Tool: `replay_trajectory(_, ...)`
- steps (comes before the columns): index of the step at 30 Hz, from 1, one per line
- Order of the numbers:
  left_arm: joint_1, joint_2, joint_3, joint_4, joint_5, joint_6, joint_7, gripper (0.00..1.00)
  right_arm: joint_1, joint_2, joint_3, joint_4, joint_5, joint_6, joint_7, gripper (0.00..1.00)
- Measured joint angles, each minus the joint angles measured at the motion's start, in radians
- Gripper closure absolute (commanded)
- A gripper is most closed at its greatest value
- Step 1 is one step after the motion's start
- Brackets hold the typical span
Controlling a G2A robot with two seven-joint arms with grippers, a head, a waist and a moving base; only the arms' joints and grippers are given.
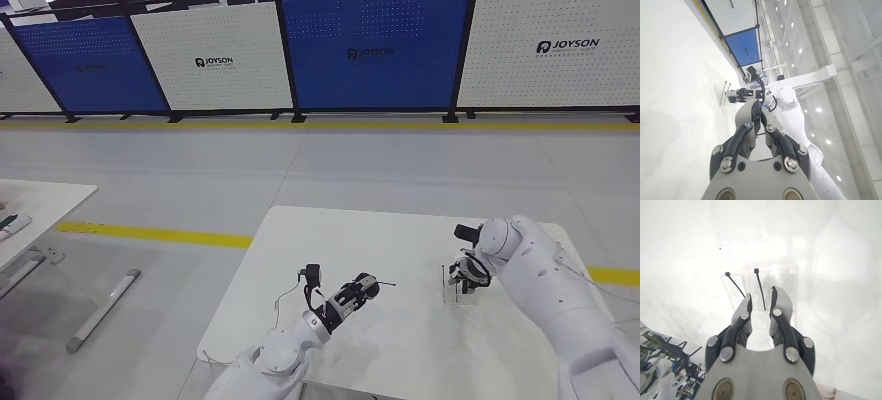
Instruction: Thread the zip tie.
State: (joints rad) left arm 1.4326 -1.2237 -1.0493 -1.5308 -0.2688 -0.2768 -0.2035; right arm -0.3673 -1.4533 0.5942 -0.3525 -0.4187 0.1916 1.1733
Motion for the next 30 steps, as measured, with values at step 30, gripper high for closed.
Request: replay_trajectory(30,0.000,0.000,0.000,0.000,0.000,0.000,0.000,1.00,0.035,-0.071,0.001,0.154,-0.029,-0.032,-0.001,0.84)
